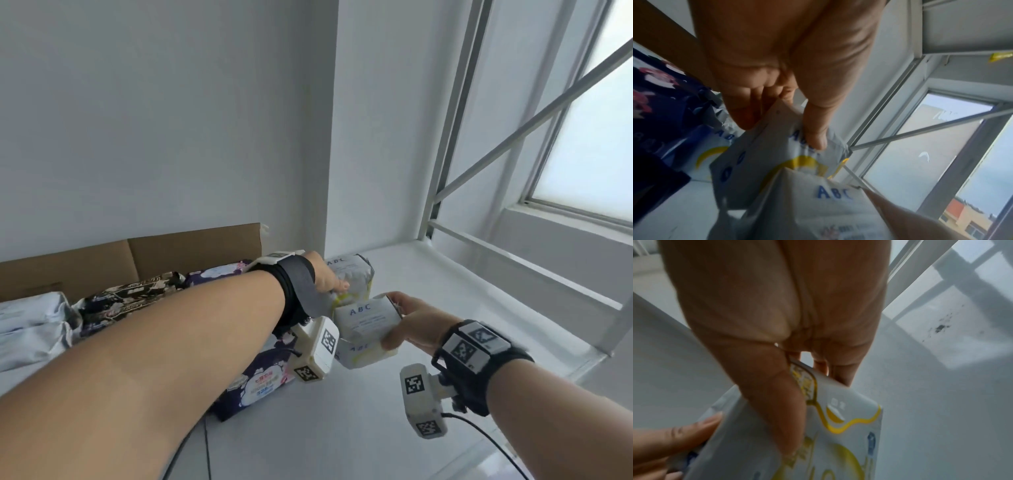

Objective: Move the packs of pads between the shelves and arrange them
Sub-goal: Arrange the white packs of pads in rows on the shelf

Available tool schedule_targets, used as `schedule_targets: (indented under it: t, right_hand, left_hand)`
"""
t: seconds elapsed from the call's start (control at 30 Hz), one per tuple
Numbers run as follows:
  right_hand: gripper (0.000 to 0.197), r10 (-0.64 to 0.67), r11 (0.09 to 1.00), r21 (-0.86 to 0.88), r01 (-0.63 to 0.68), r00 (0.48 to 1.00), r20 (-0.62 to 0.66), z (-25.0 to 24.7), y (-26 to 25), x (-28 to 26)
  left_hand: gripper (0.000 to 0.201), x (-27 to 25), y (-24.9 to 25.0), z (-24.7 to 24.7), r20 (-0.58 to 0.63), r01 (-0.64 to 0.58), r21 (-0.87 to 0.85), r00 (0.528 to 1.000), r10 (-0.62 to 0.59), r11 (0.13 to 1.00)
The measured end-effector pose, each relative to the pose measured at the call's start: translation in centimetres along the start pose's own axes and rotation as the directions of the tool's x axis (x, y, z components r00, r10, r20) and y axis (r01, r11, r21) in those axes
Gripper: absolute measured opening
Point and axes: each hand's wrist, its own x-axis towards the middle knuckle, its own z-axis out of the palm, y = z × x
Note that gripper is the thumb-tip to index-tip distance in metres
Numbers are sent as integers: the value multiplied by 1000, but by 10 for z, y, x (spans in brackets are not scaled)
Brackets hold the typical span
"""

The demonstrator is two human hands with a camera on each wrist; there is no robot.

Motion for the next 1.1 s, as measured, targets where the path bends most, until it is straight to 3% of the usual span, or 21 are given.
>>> schedule_targets:
  t: [0.07,0.2,0.3,0.43,0.67,0.77,0.9,1.1]
  right_hand:
    - [68,24,999,-26,-23,999,32,3,5,13]
    - [67,62,996,-65,-57,996,71,10,14,26]
    - [67,74,995,-66,-68,993,94,14,20,33]
    - [75,71,997,-26,-68,993,98,20,23,40]
    - [132,125,974,-207,-91,980,156,5,21,40]
    - [138,162,962,-250,-111,967,195,4,22,42]
    - [145,148,964,-248,-97,969,196,7,23,49]
    - [134,112,975,-213,-59,962,249,10,23,59]
  left_hand:
    - [67,4,1,4,-1,6,179,1000,-6,984]
    - [46,14,-2,9,35,-18,323,999,7,946]
    - [28,26,-14,18,100,27,404,992,-73,914]
    - [50,30,-20,20,122,6,465,990,-71,885]
    - [64,46,0,-22,7,10,365,1000,-13,931]
    - [67,58,-4,-28,7,49,368,998,-56,929]
    - [52,76,-15,-22,53,38,440,996,-69,897]
    - [56,91,-17,-16,132,41,492,984,-121,870]
